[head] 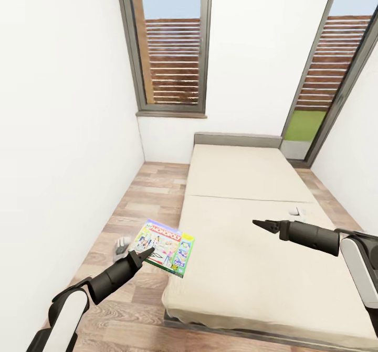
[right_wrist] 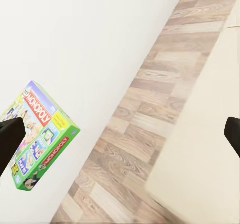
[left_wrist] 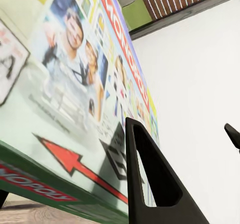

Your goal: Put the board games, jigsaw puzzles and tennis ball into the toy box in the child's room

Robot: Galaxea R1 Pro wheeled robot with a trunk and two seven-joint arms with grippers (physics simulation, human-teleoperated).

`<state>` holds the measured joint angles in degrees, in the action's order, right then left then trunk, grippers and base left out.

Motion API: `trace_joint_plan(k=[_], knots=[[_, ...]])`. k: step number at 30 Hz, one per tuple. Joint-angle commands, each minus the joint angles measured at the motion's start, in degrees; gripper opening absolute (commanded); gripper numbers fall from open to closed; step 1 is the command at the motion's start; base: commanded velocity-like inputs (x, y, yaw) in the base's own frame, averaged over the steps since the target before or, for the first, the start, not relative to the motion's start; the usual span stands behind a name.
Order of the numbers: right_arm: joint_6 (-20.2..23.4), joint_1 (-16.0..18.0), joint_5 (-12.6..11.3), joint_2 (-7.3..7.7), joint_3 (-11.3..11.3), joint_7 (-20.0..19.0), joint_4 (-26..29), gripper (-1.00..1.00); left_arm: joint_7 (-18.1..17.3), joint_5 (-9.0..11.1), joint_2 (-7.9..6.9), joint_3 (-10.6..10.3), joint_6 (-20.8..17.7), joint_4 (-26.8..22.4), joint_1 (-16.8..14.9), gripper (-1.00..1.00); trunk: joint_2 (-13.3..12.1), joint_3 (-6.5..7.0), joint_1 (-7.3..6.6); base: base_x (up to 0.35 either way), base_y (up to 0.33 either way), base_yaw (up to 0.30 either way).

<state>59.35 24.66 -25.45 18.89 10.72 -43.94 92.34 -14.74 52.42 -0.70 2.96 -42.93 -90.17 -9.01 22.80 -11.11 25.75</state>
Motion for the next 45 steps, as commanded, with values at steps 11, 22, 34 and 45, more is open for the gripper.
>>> trace_joint_plan(k=[11, 22, 34, 45], knots=[[0.65, 0.09, 0.23, -0.01, -1.61, -0.32, 0.03, 1.00, -0.12, -0.01, 0.02, 0.11, -0.22, -0.01, 0.25, -1.00, 0.12, 0.13, 0.03, -0.002, -0.001, 0.271], [0.65, 0.19, 0.33, 0.02, -2.74, 0.03, 0.03, 1.00, -0.11, -0.11, 0.00, 0.11, -0.22, -0.01, 0.31, -1.00, 0.12, 0.89, 0.03, 0.000, 0.000, 0.204], [0.65, 0.29, 0.39, 0.09, -2.87, 0.15, 0.03, 1.00, -0.11, -0.19, 0.00, 0.11, -0.16, -0.01, 0.33, -1.00, 0.12, 1.84, 0.03, 0.000, 0.000, 0.186], [0.65, 0.34, 0.40, 0.29, -2.88, 0.17, 0.03, 1.00, -0.11, -0.30, -0.03, 0.18, -0.17, -0.01, 0.33, -1.00, 0.12, 2.72, 0.03, 0.000, 0.000, 0.180]])
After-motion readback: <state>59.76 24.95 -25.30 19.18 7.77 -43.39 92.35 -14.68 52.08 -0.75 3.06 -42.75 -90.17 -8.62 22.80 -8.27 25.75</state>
